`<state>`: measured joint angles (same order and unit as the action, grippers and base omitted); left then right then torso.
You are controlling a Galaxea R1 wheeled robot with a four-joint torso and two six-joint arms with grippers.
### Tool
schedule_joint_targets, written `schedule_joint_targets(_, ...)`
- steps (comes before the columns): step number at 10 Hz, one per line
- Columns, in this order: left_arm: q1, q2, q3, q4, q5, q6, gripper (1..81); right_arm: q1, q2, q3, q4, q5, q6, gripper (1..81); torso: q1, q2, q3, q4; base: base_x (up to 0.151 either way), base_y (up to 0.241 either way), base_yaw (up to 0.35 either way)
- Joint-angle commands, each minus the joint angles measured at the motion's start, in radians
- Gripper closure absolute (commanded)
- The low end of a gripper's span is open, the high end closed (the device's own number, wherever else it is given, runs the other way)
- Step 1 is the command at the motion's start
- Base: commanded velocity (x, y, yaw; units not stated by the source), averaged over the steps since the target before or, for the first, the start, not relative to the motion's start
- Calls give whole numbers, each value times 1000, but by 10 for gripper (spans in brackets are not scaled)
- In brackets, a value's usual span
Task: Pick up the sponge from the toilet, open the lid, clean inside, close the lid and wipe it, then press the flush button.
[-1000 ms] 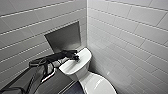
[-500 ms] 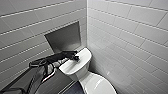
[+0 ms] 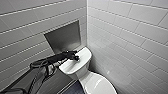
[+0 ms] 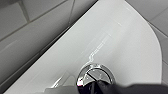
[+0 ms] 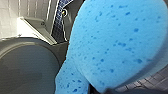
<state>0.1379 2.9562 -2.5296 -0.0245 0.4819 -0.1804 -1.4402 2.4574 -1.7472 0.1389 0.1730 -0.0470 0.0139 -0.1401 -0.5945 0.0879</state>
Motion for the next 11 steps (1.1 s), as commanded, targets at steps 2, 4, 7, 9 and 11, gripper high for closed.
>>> schedule_joint_targets(2, -160, 2, -5, 15, 32, 7, 811, -1, 7, 57, 7, -99, -4, 811, 0, 0, -4, 0, 0, 0, 0)
schedule_joint_targets(4, -157, 8, -6, 15, 35, 7, 811, -1, 16, 49, 7, -99, -4, 811, 0, 0, -5, 0, 0, 0, 0)
schedule_joint_targets(7, -157, 5, -6, 15, 40, 7, 811, -4, 19, 37, 8, -98, -2, 811, 0, 0, -5, 0, 0, 0, 0)
schedule_joint_targets(9, -178, -6, 12, -6, 44, 7, 811, -6, 36, 8, 7, -98, -2, 811, 0, 0, -5, 0, 0, 0, 0)
schedule_joint_targets(11, -197, -32, 67, -41, 49, 4, 811, -7, 40, 2, 4, -99, -4, 811, 0, 0, -5, 0, 0, 0, 0)
